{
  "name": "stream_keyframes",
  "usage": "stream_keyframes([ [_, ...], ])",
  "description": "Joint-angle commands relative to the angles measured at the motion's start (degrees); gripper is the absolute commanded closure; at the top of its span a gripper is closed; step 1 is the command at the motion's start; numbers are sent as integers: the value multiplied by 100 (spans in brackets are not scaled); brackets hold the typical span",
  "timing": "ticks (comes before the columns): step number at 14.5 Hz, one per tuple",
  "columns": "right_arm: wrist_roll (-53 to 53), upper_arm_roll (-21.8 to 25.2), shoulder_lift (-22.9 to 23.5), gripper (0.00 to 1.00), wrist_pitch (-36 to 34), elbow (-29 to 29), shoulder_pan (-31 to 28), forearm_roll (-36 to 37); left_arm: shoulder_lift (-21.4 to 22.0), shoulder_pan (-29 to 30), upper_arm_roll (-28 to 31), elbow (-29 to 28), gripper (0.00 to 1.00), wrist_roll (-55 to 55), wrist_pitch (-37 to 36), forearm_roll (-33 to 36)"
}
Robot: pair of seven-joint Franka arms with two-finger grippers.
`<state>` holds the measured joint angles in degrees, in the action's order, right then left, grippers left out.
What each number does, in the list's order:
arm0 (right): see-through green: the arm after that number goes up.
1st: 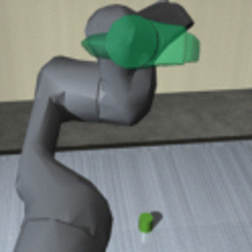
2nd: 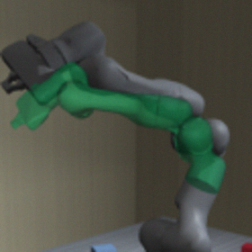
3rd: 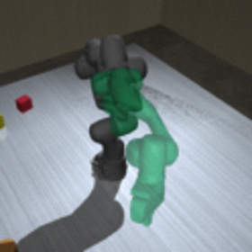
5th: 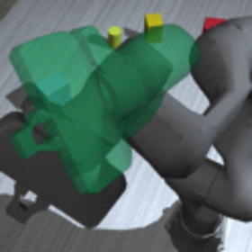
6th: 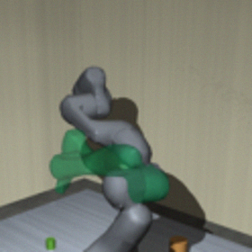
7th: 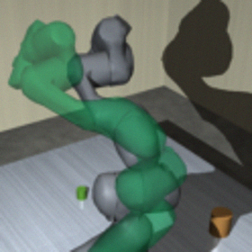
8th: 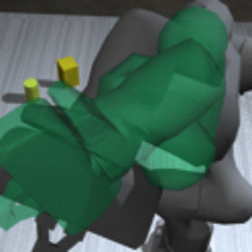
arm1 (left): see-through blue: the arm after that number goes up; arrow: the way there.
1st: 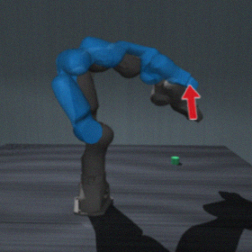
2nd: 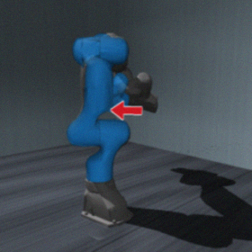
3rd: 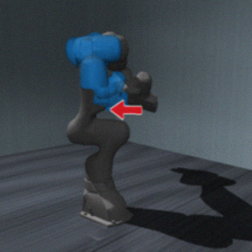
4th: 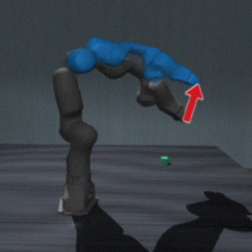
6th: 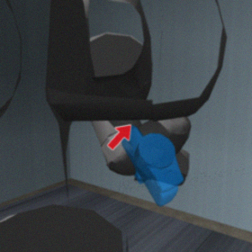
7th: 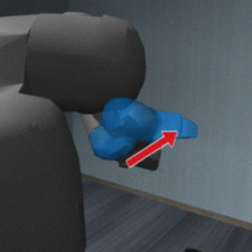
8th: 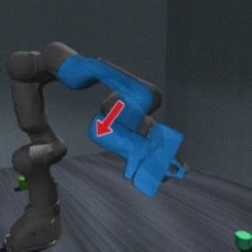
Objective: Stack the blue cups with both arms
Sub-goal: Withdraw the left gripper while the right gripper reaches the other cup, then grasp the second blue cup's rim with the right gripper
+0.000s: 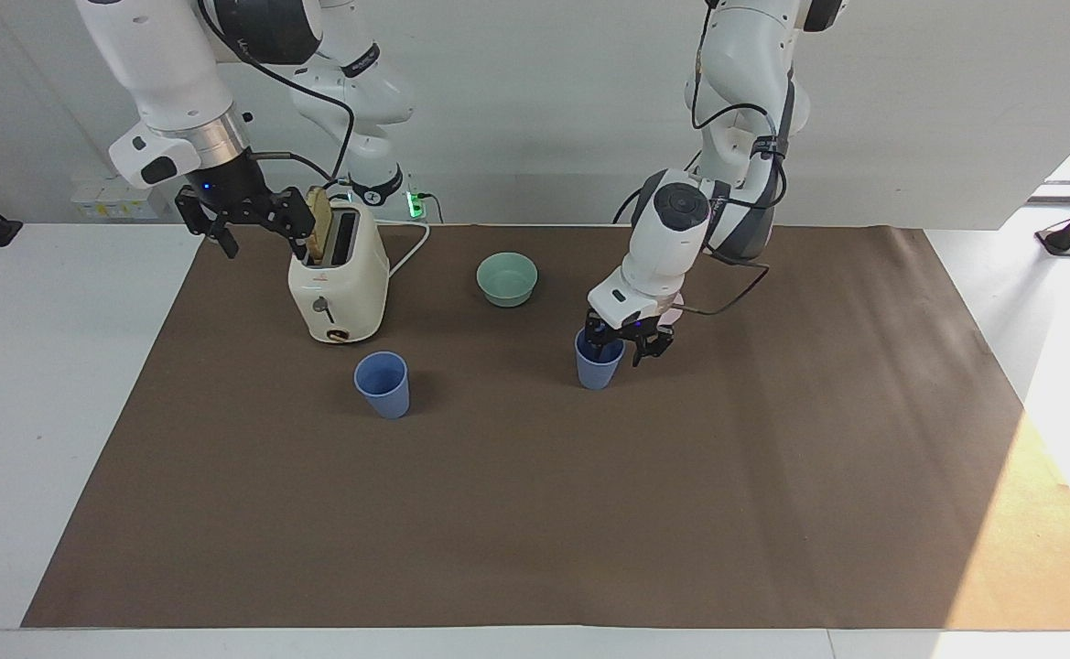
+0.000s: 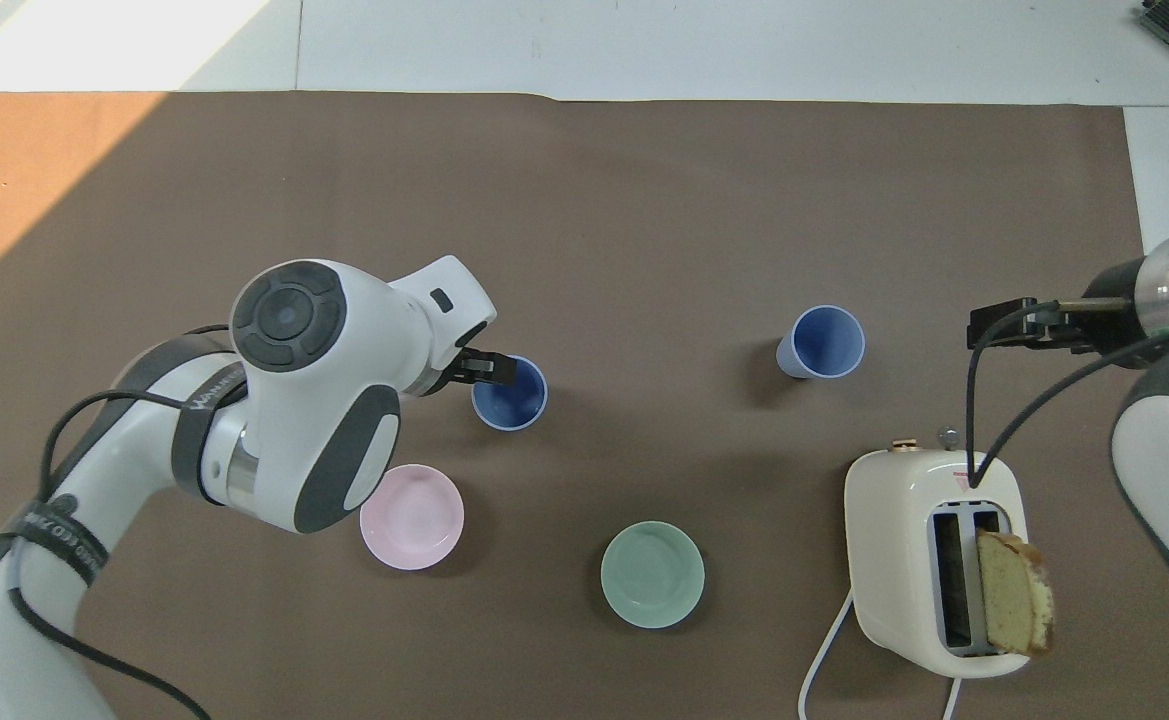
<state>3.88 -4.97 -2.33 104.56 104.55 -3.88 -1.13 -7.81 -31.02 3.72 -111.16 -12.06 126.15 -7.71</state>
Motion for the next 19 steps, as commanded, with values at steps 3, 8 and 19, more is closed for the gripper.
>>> stream_keyframes([
  [3,-28,-22,618,0,731,408,150,-89,631,1096,-12,216,0,1080,-773,76],
  [8,-10,-31,1163,0,1541,681,361,-89,649,2116,-21,1104,0,1857,-1663,479],
  [19,-98,-31,1463,64,1726,681,423,-80,614,2793,5,2476,0,2235,-3254,691],
])
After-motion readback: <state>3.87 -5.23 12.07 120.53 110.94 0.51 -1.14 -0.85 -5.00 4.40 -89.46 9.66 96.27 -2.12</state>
